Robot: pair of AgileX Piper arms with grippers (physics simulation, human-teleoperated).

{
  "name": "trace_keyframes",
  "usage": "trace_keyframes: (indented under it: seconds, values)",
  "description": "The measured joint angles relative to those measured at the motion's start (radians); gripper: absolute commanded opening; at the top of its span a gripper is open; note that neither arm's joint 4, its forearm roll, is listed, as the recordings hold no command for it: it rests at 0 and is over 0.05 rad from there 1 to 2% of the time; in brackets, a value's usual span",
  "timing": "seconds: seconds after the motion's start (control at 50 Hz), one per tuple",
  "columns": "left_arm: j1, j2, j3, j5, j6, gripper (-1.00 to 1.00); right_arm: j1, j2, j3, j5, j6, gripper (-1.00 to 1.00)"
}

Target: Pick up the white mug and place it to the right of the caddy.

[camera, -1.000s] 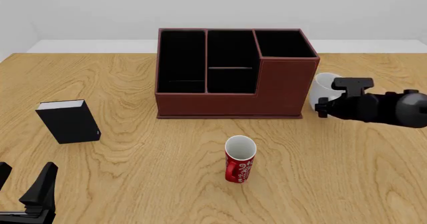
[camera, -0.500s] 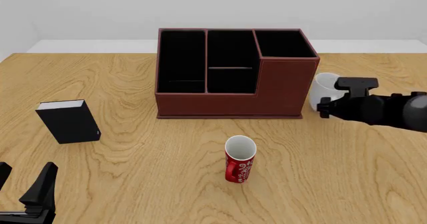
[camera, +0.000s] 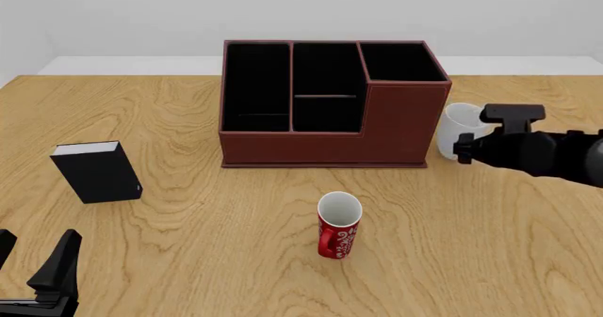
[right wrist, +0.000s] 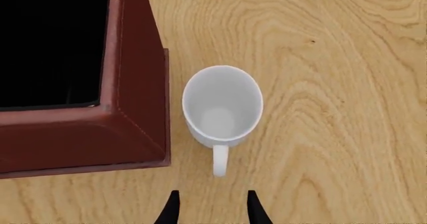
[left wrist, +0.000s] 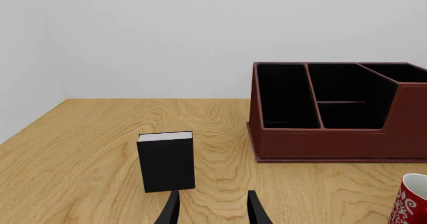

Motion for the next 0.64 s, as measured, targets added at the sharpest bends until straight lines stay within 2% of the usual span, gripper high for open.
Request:
trace_keyframes:
  seconds: [0.64]
  values:
    - [0.0,0.0,0.0,0.0,0.0,1.0,0.018,-0.121,0.055,0.012,0.024,1.0]
